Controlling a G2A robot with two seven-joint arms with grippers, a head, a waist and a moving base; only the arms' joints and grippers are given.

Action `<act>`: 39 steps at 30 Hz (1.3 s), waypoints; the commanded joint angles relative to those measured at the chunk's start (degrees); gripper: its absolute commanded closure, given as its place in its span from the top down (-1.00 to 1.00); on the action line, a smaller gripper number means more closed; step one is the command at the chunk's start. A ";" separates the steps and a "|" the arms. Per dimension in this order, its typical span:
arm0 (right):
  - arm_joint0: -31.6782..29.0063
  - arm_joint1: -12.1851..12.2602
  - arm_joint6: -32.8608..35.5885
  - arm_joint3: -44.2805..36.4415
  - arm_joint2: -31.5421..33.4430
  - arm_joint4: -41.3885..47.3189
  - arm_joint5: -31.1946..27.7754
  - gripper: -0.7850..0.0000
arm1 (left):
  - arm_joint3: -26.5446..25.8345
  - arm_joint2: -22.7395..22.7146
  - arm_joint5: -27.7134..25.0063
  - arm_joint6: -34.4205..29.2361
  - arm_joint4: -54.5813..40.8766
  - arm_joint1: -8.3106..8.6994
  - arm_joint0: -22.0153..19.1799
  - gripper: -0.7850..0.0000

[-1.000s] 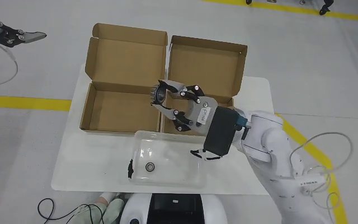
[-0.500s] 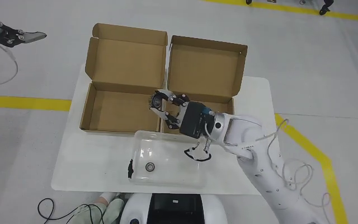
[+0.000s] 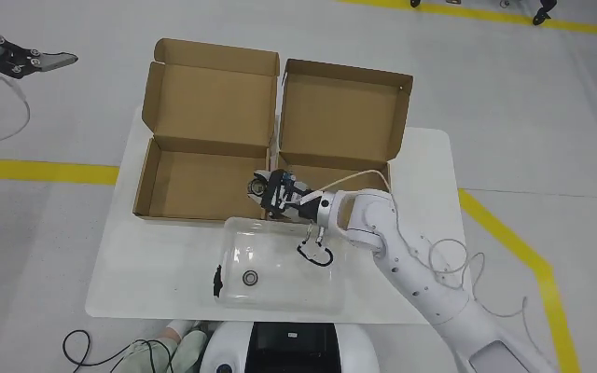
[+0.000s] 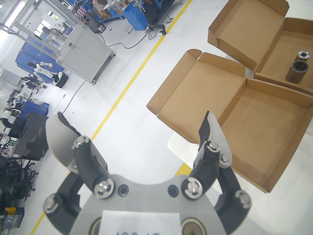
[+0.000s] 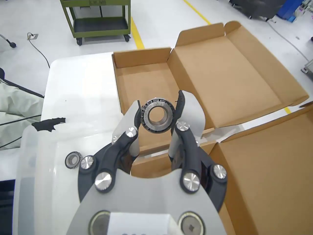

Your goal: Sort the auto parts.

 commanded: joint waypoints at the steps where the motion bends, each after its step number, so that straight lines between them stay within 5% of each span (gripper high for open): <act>1: 1.69 -0.75 0.99 2.71 -1.79 0.87 0.17 -1.00 | 0.00 0.00 0.00 0.00 0.00 0.00 0.00 1.00; 23: 20.62 -15.95 4.45 33.49 -20.86 7.96 2.48 -1.00 | 0.00 0.00 0.00 0.00 0.00 0.00 0.00 1.00; 39: 27.17 -26.58 1.84 50.62 -25.46 7.76 1.16 -0.99 | 0.00 0.00 0.00 0.00 0.00 0.00 0.00 1.00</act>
